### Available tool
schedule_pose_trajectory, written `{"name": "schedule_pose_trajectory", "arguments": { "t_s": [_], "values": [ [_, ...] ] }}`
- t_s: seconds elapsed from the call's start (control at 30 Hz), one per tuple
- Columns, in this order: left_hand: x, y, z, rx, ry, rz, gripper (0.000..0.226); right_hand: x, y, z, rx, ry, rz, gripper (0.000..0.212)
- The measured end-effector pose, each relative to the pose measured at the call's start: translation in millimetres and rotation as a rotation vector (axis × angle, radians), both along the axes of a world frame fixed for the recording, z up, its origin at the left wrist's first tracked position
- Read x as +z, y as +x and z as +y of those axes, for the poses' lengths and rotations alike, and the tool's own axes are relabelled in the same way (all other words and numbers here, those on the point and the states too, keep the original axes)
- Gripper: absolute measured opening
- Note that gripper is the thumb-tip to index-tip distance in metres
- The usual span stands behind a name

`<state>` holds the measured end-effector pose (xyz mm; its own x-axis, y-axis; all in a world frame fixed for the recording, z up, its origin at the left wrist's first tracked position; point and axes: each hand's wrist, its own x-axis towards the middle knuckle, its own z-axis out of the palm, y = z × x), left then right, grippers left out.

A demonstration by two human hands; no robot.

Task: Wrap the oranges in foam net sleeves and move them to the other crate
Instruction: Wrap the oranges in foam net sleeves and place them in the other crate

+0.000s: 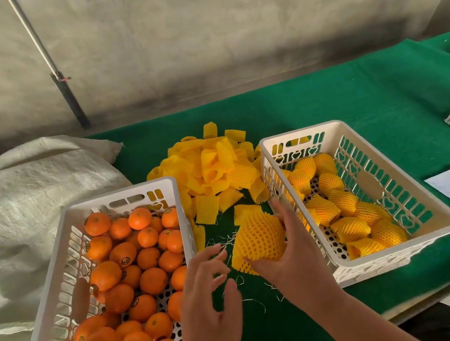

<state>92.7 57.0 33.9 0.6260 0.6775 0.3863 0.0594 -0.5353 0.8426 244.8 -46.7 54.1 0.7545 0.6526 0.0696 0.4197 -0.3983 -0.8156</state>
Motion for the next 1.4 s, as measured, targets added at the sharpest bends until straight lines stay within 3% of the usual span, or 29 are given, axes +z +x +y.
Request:
{"name": "schedule_pose_trajectory", "arguments": {
  "t_s": [0.07,0.17,0.2,0.27,0.37,0.47,0.6,0.7,0.8,0.9,1.0,1.1,1.17,1.27,1.4],
  "values": [
    [9.5,7.5,5.8,0.034,-0.372,0.004,0.032,2.5,2.6,-2.6,0.046,-0.016,-0.018,0.117],
    [19.3,23.5,21.3,-0.208,-1.164,0.062,0.063,3.6,1.3,-3.5,0.119,-0.044,-0.06,0.117],
    [19.0,25.3,24.8,-0.314,-1.286,0.067,0.064,2.8,-0.2,-2.4,0.148,-0.054,-0.074,0.116],
    [16.2,26.1,26.5,-0.413,-1.34,0.055,0.068,1.8,-3.8,0.0,0.221,-0.059,-0.083,0.118],
    [8.5,24.4,26.1,-0.302,-1.27,0.027,0.081,-2.3,-2.7,-1.0,0.328,-0.048,-0.04,0.13],
    [0.2,23.0,30.0,-0.191,-1.155,0.014,0.08,-4.0,6.1,-7.4,0.361,-0.056,0.244,0.137],
    [3.2,23.5,23.1,-0.18,-0.856,0.146,0.078,-3.4,9.5,-7.0,0.286,0.021,0.601,0.11],
    [4.5,26.4,16.2,-0.26,-0.539,0.283,0.072,-5.9,6.0,-1.9,0.133,0.04,0.593,0.085],
    [0.7,22.1,23.9,-0.312,-0.402,0.389,0.082,-6.3,12.7,-3.5,0.048,0.075,0.632,0.064],
    [-17.0,8.7,38.8,-0.206,-0.033,0.62,0.085,1.6,40.4,-11.0,-0.078,0.177,0.683,0.056],
    [-43.8,-0.5,50.2,-0.159,0.316,0.895,0.075,9.8,90.8,-25.7,-0.259,0.216,0.593,0.054],
    [-65.6,-1.7,49.2,-0.166,0.379,1.034,0.072,0.7,147.3,-43.5,-0.423,0.052,0.429,0.084],
    [-73.0,-0.3,45.7,-0.166,0.419,1.029,0.069,-19.7,180.4,-55.1,-0.482,-0.126,0.339,0.092],
    [-75.9,1.9,44.9,-0.138,0.443,0.959,0.057,-55.9,208.8,-62.6,-0.388,-0.397,0.323,0.097],
    [-72.3,7.6,47.5,-0.157,0.505,0.837,0.06,-91.7,219.1,-56.3,-0.203,-0.696,0.292,0.102]
  ]
}}
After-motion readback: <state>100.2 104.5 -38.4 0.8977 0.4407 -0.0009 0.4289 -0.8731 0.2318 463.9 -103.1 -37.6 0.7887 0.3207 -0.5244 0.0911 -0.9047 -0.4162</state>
